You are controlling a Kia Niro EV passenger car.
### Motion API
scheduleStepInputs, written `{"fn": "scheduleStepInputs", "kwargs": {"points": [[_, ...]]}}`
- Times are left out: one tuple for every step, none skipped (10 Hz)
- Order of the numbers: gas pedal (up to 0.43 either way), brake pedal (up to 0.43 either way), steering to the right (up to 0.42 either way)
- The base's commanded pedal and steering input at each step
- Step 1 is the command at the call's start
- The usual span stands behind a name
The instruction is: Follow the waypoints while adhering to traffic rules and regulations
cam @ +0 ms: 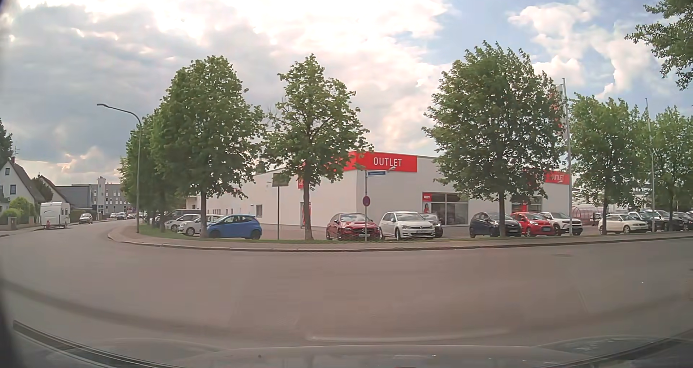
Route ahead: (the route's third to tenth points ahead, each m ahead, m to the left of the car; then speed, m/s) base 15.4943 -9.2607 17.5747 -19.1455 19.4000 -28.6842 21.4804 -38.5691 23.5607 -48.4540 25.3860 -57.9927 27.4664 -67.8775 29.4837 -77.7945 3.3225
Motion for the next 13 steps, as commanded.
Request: {"fn": "scheduleStepInputs", "kwargs": {"points": [[0.039, 0.018, 0.349], [0.047, 0.018, 0.352], [0.067, 0.018, 0.354], [0.087, 0.018, 0.355], [0.110, 0.018, 0.356], [0.110, 0.018, 0.356], [0.087, 0.018, 0.358], [0.047, 0.018, 0.361], [0.039, 0.018, 0.364], [0.039, 0.018, 0.362], [0.039, 0.018, 0.359], [0.047, 0.018, 0.358], [0.047, 0.018, 0.353]]}}
